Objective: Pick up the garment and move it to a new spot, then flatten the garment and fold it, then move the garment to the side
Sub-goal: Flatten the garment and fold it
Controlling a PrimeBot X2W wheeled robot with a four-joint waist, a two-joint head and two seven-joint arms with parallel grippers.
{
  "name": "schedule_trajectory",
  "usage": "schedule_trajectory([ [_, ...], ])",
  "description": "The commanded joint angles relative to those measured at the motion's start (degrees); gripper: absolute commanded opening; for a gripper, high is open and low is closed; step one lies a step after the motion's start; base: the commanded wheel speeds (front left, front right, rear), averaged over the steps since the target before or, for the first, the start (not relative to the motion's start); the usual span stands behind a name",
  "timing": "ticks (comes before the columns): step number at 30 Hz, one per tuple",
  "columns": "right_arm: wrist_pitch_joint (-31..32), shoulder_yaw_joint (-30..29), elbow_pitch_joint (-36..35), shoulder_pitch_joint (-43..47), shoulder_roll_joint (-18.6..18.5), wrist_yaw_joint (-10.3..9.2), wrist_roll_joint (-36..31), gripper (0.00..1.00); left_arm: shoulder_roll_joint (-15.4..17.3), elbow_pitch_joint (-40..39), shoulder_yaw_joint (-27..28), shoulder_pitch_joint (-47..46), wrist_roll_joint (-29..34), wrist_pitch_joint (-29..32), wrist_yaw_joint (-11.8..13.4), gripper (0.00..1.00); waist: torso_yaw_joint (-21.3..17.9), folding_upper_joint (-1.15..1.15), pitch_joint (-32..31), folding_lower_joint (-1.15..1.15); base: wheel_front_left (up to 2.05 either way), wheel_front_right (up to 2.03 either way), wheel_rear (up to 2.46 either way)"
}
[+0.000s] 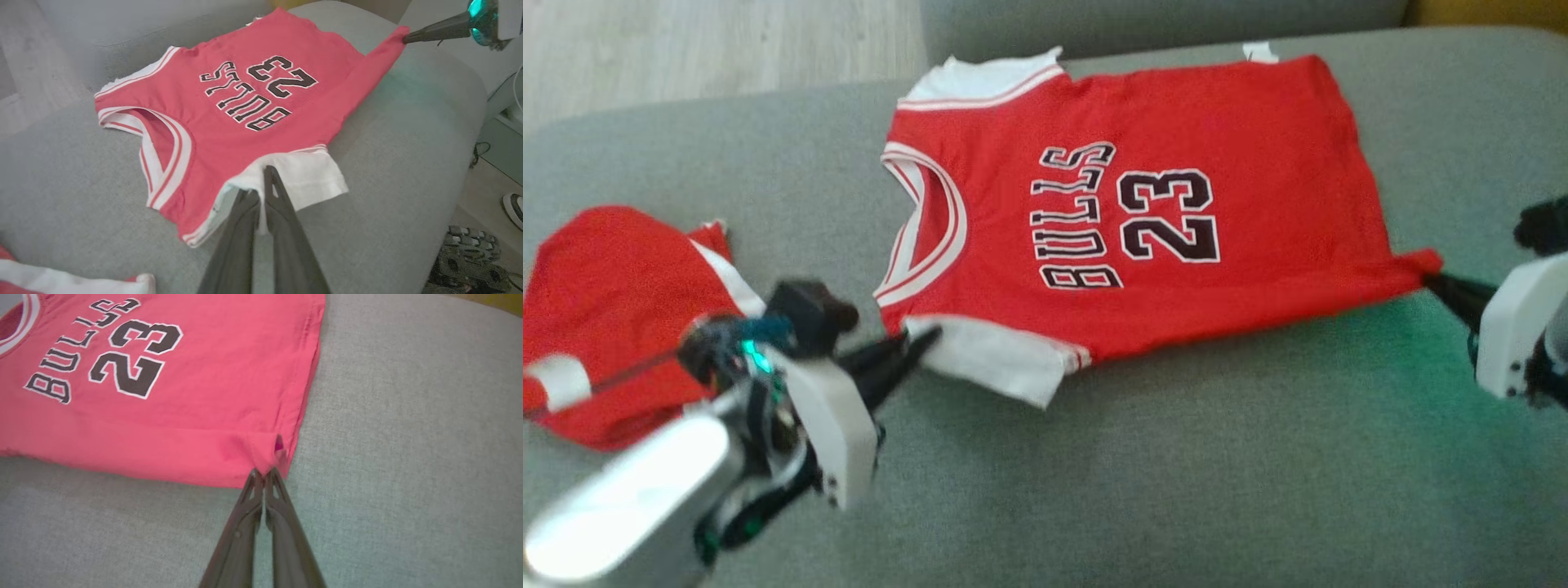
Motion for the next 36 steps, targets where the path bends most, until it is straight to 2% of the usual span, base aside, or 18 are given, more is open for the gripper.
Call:
schedule_trajectory([
  [1,0.02,-1.31,-1.01,-2.00,-1.17,-0.04,-0.69,0.00,1.35,-0.22,4.16,-4.96,0.45,0.14,-0.22,0.00,-0.31,0.00,2.35,-0.01,0.00,0.00,0.00],
  [6,0.01,-4.70,0.26,-5.32,1.15,-0.04,-1.04,0.00,-0.27,4.76,5.38,-12.06,1.16,2.52,-1.44,0.00,-0.77,0.00,6.62,-0.01,0.00,0.00,0.00],
  [14,-0.46,-6.72,4.54,-10.13,4.55,-0.04,-3.40,0.00,-3.54,14.06,5.62,-19.92,3.23,3.20,-3.19,0.00,-0.96,0.00,9.58,-0.01,0.00,0.00,0.00],
  [31,-3.85,-5.10,10.53,-15.96,8.78,-0.04,-5.94,0.00,-9.67,30.65,3.71,-29.56,9.88,-2.55,-4.79,0.00,-1.32,0.00,13.62,-0.01,0.00,0.00,0.00],
  [32,-4.51,-5.24,11.24,-16.41,8.92,-0.04,-6.25,0.00,-10.13,31.56,3.65,-29.79,10.07,-2.88,-4.60,0.45,-1.36,0.00,13.75,-0.01,0.00,0.00,0.00],
  [33,-5.34,-5.58,12.17,-16.89,9.17,-0.04,-6.55,1.00,-10.60,32.43,3.63,-30.06,10.45,-3.48,-4.20,1.00,-1.38,0.00,13.85,-0.01,0.00,0.00,0.00],
  [36,-9.48,-7.22,14.47,-18.28,10.44,-0.04,-7.14,1.00,-12.04,34.77,4.23,-31.23,12.84,-8.29,-1.64,1.00,-1.36,0.00,13.86,-0.01,0.00,0.00,0.00],
])
